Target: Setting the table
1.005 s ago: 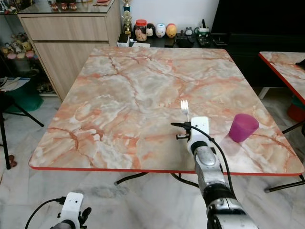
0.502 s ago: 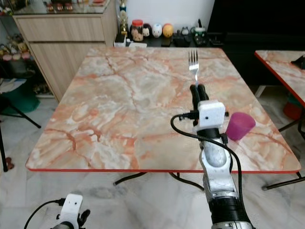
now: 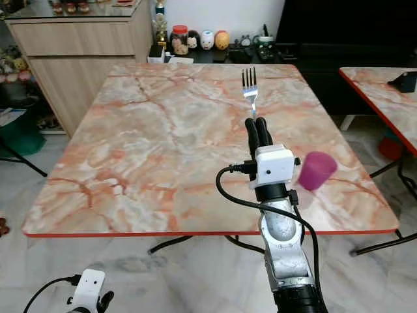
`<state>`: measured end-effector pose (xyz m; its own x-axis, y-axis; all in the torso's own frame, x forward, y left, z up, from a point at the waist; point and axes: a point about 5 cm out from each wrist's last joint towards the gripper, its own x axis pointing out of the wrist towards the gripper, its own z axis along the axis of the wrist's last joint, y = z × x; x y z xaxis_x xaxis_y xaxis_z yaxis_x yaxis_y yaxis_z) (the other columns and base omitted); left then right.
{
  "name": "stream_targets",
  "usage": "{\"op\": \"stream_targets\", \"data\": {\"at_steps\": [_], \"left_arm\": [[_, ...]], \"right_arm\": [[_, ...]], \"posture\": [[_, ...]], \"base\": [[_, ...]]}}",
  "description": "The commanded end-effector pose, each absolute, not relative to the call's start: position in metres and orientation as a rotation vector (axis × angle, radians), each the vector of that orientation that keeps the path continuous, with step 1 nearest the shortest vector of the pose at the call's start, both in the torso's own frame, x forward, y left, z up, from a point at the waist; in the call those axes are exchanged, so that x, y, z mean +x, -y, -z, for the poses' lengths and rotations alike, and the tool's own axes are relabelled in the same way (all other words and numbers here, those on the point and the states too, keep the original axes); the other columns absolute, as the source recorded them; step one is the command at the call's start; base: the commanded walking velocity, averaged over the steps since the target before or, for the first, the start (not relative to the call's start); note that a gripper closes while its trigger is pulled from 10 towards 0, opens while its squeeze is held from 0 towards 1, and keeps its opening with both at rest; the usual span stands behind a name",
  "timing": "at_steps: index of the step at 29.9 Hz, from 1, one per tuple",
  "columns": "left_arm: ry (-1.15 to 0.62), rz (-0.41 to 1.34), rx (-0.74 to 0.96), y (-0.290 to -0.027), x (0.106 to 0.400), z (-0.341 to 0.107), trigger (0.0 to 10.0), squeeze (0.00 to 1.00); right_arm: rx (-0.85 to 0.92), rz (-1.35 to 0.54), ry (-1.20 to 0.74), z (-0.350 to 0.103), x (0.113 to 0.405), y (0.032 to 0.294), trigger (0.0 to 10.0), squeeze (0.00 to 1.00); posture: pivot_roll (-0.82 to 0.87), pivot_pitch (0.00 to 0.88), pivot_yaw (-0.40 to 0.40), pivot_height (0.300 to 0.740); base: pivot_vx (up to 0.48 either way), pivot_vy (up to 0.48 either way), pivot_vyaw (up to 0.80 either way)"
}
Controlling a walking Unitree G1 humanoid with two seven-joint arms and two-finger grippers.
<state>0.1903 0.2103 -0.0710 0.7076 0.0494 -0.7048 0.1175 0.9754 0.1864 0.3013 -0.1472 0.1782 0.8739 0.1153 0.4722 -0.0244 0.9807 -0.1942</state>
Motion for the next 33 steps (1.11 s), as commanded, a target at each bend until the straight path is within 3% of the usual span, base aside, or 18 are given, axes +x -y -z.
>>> {"op": "stream_targets", "data": {"at_steps": [1, 33], "left_arm": [[-0.797, 0.043, 0.233, -0.211, 0.192, 0.071, 10.0, 0.0], [-0.799, 0.047, 0.218, -0.199, 0.195, 0.072, 10.0, 0.0]], "right_arm": [[-0.178, -0.066, 0.538, -0.19, 0.303, 0.147, 10.0, 0.0], [-0.199, -0.052, 0.538, -0.202, 0.305, 0.148, 10.0, 0.0]], "posture": [[0.0, 0.0, -0.01, 0.74], [-0.01, 0.0, -0.014, 0.74]], "base": [[0.0, -0.405, 0.0], [0.0, -0.424, 0.0]]}}
